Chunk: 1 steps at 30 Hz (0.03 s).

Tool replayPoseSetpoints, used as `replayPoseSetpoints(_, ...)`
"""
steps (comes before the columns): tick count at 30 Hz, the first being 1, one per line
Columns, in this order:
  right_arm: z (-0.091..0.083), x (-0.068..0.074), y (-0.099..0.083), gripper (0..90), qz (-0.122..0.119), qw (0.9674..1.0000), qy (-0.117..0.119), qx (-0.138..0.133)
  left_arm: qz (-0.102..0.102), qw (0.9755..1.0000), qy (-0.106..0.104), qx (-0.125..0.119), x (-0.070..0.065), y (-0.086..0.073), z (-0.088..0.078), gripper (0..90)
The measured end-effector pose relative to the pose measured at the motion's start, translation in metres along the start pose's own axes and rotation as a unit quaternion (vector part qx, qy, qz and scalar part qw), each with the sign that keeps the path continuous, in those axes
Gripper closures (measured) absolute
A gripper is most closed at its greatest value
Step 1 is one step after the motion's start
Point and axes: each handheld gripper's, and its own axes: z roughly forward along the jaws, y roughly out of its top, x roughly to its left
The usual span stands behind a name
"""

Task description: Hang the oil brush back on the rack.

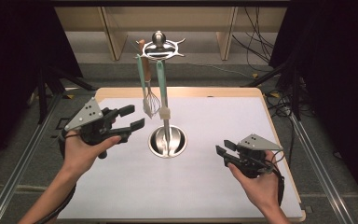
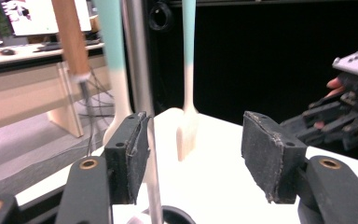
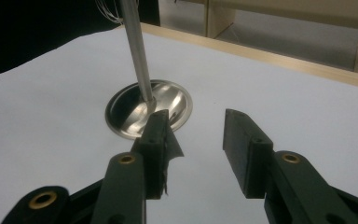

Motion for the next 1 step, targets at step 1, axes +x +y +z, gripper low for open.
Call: replayPoseSetpoints(1,0.0,0.0,0.0,61.3,0.0,1.0,0.0,0.0,-0.003,1.0,0.003,0.001,0.0005,-0.0042,-0.002,40.4)
